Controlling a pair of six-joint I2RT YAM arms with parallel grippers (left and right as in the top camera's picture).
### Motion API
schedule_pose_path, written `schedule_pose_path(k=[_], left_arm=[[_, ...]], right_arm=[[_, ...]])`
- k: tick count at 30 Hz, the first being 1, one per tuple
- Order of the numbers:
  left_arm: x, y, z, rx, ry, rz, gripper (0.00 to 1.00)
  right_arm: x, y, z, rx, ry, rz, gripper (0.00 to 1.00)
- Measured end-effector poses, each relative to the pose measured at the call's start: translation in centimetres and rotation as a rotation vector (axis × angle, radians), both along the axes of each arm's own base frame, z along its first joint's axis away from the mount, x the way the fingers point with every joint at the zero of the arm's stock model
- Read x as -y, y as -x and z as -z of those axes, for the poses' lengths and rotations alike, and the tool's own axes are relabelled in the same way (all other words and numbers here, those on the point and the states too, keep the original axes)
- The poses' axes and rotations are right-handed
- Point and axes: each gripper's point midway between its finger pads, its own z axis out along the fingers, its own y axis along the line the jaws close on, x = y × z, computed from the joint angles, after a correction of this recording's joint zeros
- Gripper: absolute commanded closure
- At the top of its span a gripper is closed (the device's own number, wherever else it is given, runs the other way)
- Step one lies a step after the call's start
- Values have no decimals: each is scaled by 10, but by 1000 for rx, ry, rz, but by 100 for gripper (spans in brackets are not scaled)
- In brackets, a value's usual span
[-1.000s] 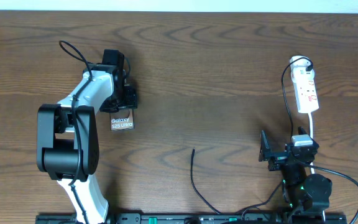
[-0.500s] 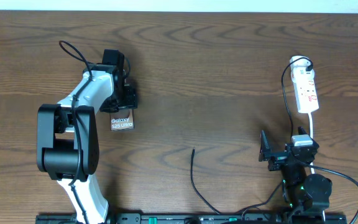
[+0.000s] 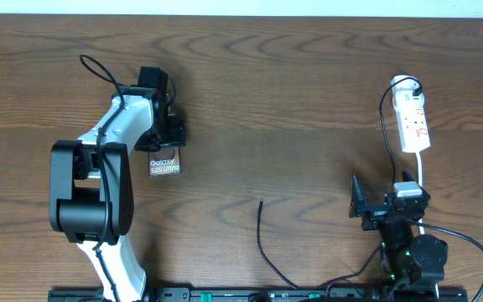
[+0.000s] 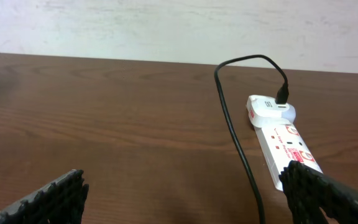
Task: Plug charger to phone and switch on socket
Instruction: 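Close the left gripper on the phone's long edges, then lift the phone with the left gripper and tilt it upright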
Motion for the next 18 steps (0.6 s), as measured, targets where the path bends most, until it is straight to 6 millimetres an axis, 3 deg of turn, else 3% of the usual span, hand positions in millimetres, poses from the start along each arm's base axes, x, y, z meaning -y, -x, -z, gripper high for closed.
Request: schedule_pose_path(k=[13,17,18], left_arm=[[5,-2,-4,11,26,3,92],[12,-5,-16,45,63,10,92],[14,-8,-27,73,76,13,92]], right_arm=[[0,0,0,0,0,0,1],[0,0,0,0,0,0,1],[0,0,0,0,0,0,1]])
